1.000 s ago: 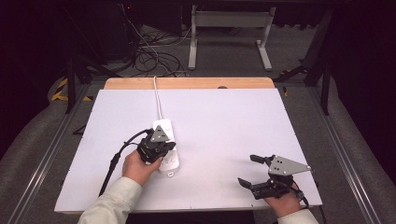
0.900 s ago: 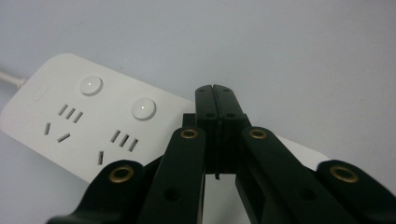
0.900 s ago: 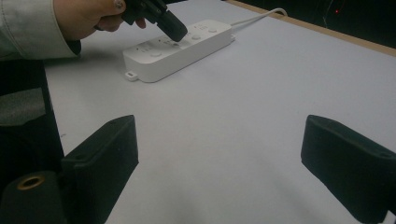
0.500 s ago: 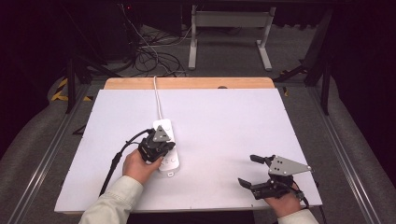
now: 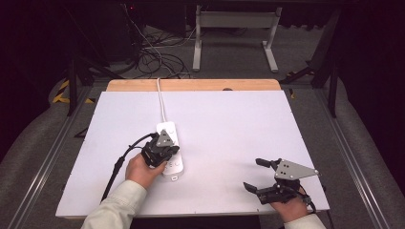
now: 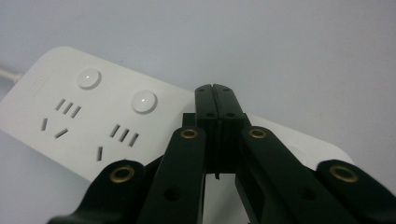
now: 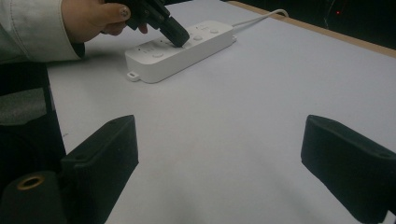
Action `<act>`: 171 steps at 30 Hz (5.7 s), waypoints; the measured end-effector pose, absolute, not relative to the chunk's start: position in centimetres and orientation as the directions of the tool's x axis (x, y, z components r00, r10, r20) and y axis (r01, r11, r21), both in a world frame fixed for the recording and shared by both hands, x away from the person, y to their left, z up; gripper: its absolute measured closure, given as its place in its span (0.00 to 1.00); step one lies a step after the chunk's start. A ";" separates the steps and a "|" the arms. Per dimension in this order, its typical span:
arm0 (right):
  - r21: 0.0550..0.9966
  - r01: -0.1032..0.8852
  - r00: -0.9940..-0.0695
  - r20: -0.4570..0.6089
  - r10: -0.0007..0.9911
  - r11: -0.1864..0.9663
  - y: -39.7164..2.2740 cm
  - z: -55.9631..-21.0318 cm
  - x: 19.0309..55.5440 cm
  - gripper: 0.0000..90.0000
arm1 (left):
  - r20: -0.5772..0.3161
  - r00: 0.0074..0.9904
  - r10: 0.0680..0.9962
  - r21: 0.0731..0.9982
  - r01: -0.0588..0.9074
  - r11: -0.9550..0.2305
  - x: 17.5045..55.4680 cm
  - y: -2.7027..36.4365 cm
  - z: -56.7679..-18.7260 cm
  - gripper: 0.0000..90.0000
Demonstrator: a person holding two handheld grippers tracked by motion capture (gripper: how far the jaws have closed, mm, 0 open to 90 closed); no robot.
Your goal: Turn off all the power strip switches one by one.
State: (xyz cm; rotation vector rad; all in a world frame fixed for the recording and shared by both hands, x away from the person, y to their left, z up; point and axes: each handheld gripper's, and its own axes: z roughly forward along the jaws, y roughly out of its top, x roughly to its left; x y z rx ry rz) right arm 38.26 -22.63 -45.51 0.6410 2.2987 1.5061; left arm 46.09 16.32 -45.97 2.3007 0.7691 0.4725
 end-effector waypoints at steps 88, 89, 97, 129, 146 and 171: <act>0.915 0.200 -0.850 -0.015 0.526 0.350 -22.6 -45.7 38.2 0.13 | 0.098 0.695 0.712 0.677 0.478 -0.560 50.0 17.5 -45.8 1.00; 0.916 0.200 -0.851 -0.014 0.526 0.349 -22.6 -45.7 38.3 0.13 | 0.095 0.694 0.714 0.680 0.478 -0.556 50.0 17.5 -45.8 1.00; 0.915 0.200 -0.850 -0.017 0.526 0.351 -22.6 -45.7 38.3 0.13 | 0.112 0.704 0.701 0.685 0.456 -0.568 49.7 16.9 -45.9 1.00; 0.916 0.202 -0.852 -0.010 0.524 0.347 -22.7 -45.7 38.3 0.13 | 0.054 0.677 0.734 0.740 0.466 -0.484 49.5 17.7 -44.7 1.00; 0.914 0.204 -0.850 -0.011 0.526 0.350 -22.6 -45.8 38.3 0.13 | 0.053 0.643 0.764 0.735 0.493 -0.465 52.3 19.4 -44.1 1.00; 0.916 0.209 -0.850 -0.004 0.526 0.344 -22.7 -45.8 38.3 0.13 | 0.072 0.661 0.747 0.708 0.494 -0.506 53.4 18.5 -45.9 1.00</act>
